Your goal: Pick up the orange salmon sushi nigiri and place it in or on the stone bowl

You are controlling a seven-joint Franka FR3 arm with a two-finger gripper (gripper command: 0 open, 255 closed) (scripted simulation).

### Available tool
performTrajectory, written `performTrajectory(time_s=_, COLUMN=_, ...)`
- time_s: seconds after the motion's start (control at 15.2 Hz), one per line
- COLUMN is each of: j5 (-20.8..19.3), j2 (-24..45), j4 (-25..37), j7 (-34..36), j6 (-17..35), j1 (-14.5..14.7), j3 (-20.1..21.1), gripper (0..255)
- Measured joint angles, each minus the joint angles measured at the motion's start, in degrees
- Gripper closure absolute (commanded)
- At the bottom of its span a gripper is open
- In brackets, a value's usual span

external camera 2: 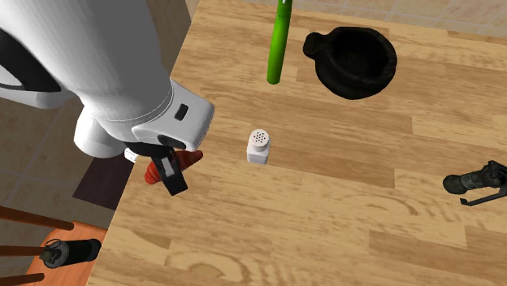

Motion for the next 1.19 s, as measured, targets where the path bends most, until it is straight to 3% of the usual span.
performTrajectory(time_s=0.4, j5=-0.2, j2=-0.1, j4=-0.5, j7=0.0, j6=0.4, j1=0.0, j3=-0.2, gripper=0)
performTrajectory(time_s=0.46, j5=-0.2, j2=-0.1, j4=-0.5, j7=0.0, j6=0.4, j1=0.0, j3=-0.2, gripper=255)
performTrajectory(time_s=1.19, j5=-0.1, j2=-0.1, j4=-0.1, j7=-0.1, j6=0.1, j1=0.0, j3=-0.1, gripper=255)
